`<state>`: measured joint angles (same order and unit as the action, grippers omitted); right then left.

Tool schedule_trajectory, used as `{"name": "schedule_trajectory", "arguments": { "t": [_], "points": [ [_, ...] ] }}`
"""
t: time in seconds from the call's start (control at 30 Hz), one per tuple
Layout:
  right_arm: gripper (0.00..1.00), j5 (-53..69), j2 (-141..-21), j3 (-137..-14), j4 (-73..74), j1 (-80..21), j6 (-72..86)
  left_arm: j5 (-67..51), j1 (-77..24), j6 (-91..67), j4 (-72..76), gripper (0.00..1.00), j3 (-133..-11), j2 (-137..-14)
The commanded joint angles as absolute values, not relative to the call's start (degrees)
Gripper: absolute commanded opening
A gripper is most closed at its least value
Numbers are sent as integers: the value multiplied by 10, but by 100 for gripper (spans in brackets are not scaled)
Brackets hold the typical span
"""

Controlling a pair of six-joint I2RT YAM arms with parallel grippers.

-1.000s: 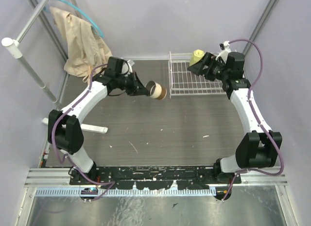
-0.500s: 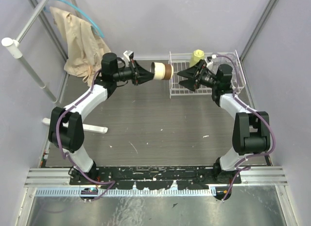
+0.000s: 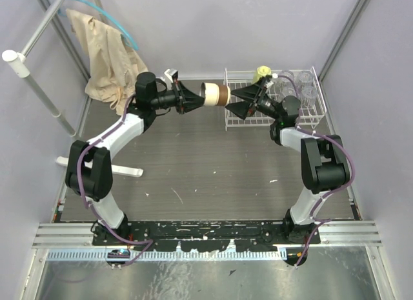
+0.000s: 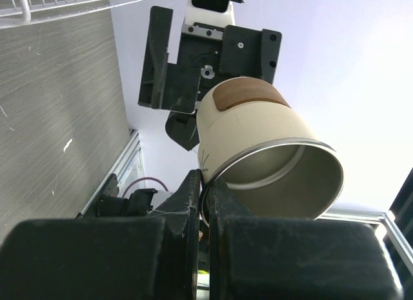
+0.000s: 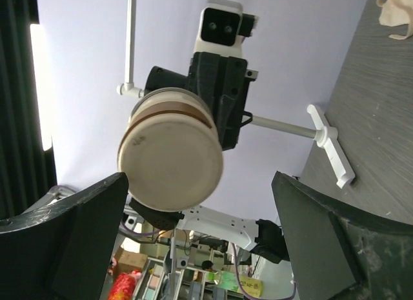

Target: Load the cups into the dish rack

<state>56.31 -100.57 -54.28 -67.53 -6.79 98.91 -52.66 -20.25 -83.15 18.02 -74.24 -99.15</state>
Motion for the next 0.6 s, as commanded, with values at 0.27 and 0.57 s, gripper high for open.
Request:
{"name": "schedule_trajectory", "arguments": {
  "t": [0.27, 0.57],
  "points": [
    [100, 548, -1004, -573, -765, -96, 1032, -526, -202, -837, 213, 0, -721, -995],
    [99, 542, -1015, -578, -768, -103, 1033, -528, -203, -837, 214, 0, -718, -996]
  ]
}}
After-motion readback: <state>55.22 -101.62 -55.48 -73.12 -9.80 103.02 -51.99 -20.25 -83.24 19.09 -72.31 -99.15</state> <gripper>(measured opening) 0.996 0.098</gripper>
